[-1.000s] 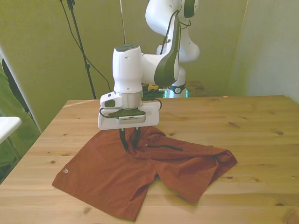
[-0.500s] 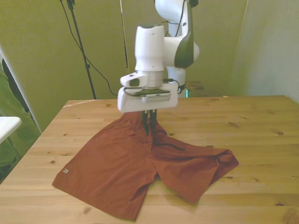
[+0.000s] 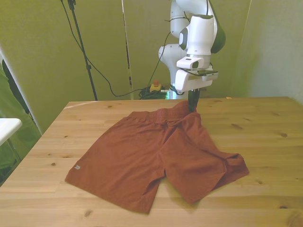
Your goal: Unfold the shorts
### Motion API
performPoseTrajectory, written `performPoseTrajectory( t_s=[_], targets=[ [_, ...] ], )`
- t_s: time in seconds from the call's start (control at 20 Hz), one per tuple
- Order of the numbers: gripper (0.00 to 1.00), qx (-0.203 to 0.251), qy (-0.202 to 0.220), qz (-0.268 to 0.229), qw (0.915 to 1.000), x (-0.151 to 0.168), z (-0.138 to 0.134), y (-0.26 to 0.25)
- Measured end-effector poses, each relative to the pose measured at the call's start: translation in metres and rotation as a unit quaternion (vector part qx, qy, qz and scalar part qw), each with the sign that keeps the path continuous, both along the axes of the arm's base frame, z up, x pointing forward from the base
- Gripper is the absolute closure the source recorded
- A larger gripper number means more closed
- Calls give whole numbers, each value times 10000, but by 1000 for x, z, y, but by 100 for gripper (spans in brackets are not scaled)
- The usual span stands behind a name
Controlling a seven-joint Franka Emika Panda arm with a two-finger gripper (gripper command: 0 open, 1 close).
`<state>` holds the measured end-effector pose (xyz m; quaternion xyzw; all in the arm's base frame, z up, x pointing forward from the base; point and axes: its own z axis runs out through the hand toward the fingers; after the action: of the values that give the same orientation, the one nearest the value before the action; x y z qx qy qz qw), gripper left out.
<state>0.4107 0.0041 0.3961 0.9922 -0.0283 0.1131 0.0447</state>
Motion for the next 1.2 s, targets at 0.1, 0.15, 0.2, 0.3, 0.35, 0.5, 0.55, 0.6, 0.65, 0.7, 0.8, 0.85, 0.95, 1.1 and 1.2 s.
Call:
performPoseTrajectory(
  t_s=[0.1,0.15,0.2,0.3,0.35,0.5,0.55,0.6,0.65,0.7,0.8,0.85,0.95,1.1,1.2],
  targets=[
    [100,-42,39,82,9999,-25,-8,4],
    [100,-53,43,96,9999,-33,-10,5],
    [0,-58,11,96,9999,-36,-8,5],
    [0,-45,-34,83,9999,-36,-4,5],
    [0,-44,-39,81,9999,-35,-3,5],
    [0,-37,-35,73,10000,-35,-3,5],
    [0,-44,-26,78,10000,-35,-3,6],
    [0,-57,-21,87,9999,-35,-1,7],
    [0,-76,-32,103,9999,-35,2,10],
    [0,-95,-44,117,9999,-36,5,13],
    [0,-73,-47,142,9999,-39,15,22],
    [0,-35,-23,146,9999,-43,20,27],
    [0,97,37,101,9999,-54,27,34],
    [0,314,24,-159,9994,-67,47,39],
    [0,453,-7,-396,9982,-74,58,43]
  ],
)
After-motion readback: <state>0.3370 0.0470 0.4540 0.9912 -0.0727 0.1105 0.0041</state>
